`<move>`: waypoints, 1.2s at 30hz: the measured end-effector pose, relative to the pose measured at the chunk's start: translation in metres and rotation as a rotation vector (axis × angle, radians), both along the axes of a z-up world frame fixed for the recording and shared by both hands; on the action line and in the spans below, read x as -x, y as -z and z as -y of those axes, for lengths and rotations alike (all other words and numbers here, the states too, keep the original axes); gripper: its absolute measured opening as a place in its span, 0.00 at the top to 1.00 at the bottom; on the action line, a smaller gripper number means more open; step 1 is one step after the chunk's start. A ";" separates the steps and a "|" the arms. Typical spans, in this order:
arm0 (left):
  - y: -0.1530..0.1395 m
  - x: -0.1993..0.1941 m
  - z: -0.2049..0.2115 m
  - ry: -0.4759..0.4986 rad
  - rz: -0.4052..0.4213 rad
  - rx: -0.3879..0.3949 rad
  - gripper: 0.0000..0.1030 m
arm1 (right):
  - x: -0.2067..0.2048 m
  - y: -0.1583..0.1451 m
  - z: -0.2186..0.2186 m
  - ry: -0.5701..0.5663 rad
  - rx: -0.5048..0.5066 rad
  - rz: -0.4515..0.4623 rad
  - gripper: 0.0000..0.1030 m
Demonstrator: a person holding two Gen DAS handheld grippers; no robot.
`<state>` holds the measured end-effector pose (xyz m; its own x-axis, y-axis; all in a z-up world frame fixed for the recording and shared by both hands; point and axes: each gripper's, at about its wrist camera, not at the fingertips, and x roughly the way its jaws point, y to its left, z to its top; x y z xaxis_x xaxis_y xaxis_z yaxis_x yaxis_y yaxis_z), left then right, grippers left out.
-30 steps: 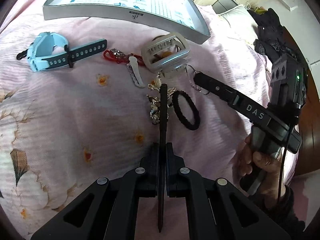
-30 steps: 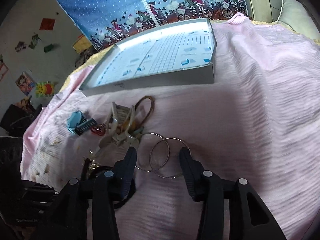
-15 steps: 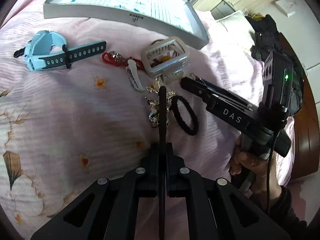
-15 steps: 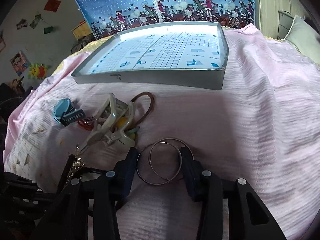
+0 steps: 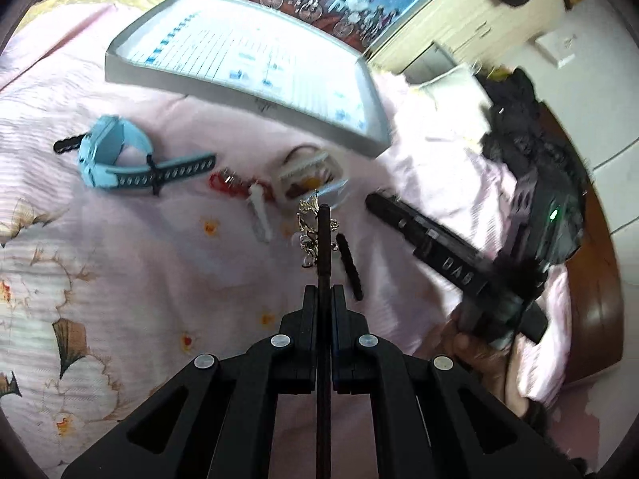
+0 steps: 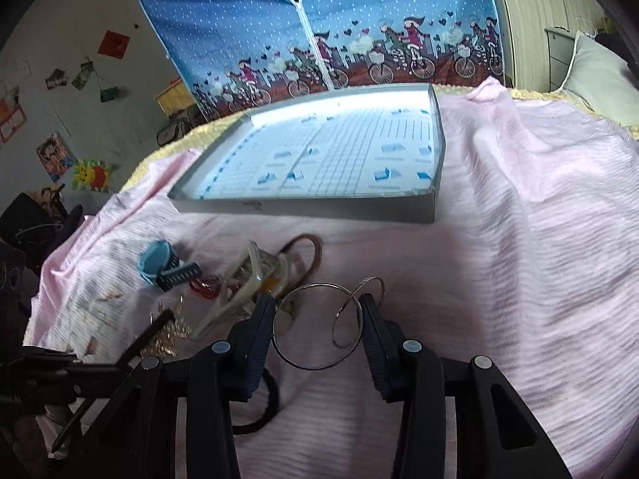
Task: Organize jewelry
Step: 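Lower the charm onto the tray with the left tool while the right tool releases the hoops there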
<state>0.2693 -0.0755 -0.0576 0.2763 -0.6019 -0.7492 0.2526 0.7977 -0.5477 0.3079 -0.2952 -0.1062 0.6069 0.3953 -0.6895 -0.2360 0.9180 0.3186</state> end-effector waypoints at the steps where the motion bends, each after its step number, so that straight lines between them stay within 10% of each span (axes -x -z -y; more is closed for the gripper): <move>1: -0.003 -0.002 0.001 -0.008 0.009 0.010 0.97 | 0.000 -0.002 0.000 0.001 -0.003 0.009 0.61; 17: -0.039 -0.109 0.024 -0.170 0.202 0.049 0.97 | -0.065 -0.034 0.003 -0.004 -0.049 0.149 0.61; 24: -0.006 -0.183 0.029 -0.271 0.205 0.090 0.97 | -0.124 -0.020 0.006 0.038 -0.066 0.138 0.61; 36: 0.046 -0.225 0.021 -0.265 0.128 -0.063 0.97 | -0.140 0.014 0.012 0.043 -0.039 0.049 0.59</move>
<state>0.4942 -0.0966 -0.1039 0.5128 -0.4494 -0.7315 0.0947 0.8764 -0.4721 0.4482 -0.3069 -0.1206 0.6568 0.3941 -0.6429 -0.2130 0.9148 0.3431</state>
